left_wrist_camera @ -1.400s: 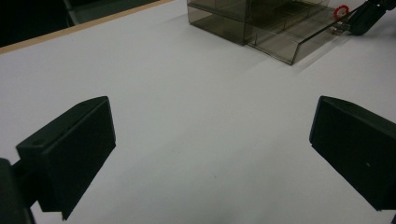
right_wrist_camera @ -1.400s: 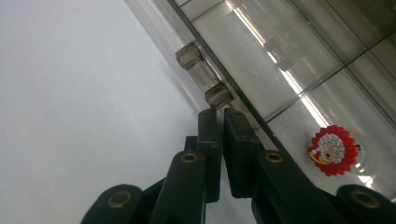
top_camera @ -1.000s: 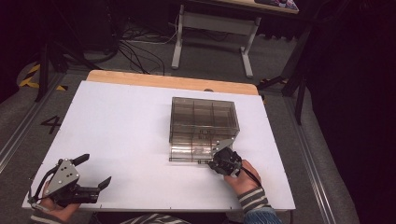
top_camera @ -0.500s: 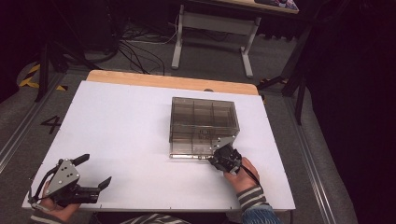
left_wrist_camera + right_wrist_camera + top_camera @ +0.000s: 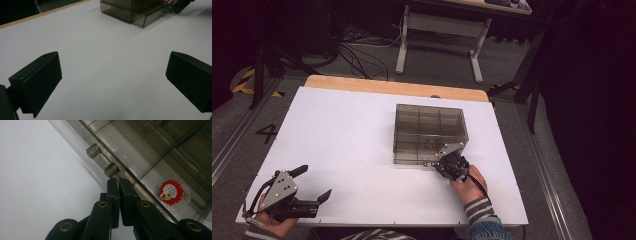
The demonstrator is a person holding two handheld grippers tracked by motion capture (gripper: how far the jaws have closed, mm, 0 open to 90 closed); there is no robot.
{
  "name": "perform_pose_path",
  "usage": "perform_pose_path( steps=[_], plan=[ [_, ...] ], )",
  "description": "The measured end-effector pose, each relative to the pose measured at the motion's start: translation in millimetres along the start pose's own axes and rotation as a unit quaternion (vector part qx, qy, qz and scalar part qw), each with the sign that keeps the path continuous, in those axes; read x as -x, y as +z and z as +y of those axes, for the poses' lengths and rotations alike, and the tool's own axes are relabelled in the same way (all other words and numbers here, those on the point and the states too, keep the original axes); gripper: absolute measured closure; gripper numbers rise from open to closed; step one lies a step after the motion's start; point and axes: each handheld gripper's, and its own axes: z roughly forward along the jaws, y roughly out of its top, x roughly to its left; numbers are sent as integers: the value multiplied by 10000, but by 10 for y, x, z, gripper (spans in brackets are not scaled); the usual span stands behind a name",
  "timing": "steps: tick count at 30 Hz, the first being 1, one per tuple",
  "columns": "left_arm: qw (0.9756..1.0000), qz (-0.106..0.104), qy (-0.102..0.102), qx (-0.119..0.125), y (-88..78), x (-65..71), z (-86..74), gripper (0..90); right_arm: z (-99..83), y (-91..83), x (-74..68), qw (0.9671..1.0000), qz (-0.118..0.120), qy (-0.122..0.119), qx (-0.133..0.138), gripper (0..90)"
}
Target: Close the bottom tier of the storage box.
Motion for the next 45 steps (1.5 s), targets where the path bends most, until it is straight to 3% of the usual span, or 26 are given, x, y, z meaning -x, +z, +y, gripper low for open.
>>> perform_pose_path(
  steps=[25,45],
  plan=[
    [10000,2,24,-10,13,-1,1,10,69,88,83,9995,-213,136,206,886],
    [10000,-9,14,-22,16,-1,0,10,129,165,117,9979,-532,249,279,897]
  ],
)
